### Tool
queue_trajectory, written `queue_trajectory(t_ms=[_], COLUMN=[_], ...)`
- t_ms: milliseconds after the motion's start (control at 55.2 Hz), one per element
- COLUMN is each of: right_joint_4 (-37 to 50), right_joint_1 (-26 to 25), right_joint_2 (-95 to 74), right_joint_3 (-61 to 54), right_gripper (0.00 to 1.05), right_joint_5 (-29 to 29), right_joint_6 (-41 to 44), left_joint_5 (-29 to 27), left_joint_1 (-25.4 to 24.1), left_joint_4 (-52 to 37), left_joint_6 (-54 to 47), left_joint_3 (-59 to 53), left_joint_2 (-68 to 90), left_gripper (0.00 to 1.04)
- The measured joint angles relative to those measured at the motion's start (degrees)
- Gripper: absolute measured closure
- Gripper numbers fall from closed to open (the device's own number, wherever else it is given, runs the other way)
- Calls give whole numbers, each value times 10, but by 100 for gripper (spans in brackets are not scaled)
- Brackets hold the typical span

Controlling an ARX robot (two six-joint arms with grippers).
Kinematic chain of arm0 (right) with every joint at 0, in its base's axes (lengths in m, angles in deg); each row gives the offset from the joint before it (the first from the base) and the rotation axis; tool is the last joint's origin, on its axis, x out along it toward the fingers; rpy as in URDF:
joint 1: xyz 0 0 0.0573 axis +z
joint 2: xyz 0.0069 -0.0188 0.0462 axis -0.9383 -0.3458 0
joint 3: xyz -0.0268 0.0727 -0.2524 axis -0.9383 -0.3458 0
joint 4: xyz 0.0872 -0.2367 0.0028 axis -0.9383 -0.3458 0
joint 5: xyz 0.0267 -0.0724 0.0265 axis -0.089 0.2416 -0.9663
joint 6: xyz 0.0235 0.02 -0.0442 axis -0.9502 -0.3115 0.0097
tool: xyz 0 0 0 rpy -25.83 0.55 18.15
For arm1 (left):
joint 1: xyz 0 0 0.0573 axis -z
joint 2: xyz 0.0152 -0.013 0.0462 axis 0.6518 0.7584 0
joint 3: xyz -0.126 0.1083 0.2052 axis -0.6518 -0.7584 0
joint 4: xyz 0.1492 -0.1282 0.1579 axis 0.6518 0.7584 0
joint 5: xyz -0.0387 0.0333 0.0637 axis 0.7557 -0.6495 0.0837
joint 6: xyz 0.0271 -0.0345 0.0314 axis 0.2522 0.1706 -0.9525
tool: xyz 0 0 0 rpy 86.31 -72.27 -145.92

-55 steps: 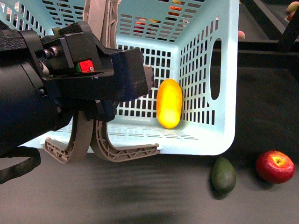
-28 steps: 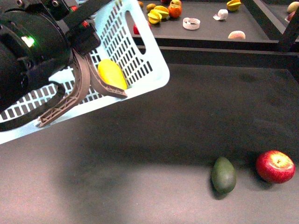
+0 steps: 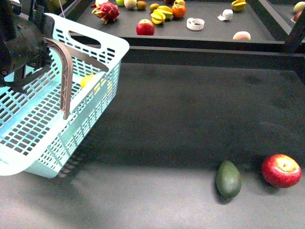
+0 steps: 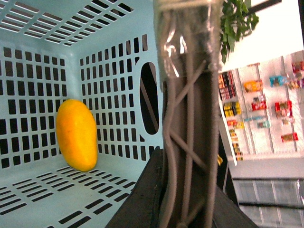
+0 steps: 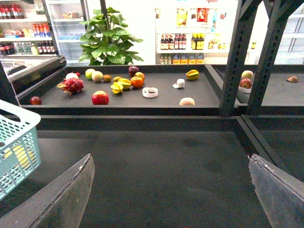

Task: Pick mango with right arm and hold basket with left

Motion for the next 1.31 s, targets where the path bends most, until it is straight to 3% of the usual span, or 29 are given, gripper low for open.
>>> queue_trajectory(t_ms=[780,1052,1305], right_joint_4=[0,0,0], right_joint_1=[0,0,0], right_joint_2=[0,0,0], right_joint_3=[0,0,0], right_gripper=[8,8,8], right_joint_5=[0,0,0], right_joint_6=[0,0,0], left_joint_5=[-30,-23,-12], left_joint_1=[-47,-48,-37], left_joint_4=[75,78,42], left_joint_6=[108,127,61], left_joint_3=[124,114,19], left_joint_2=[104,95,1], left_gripper=[97,50,6])
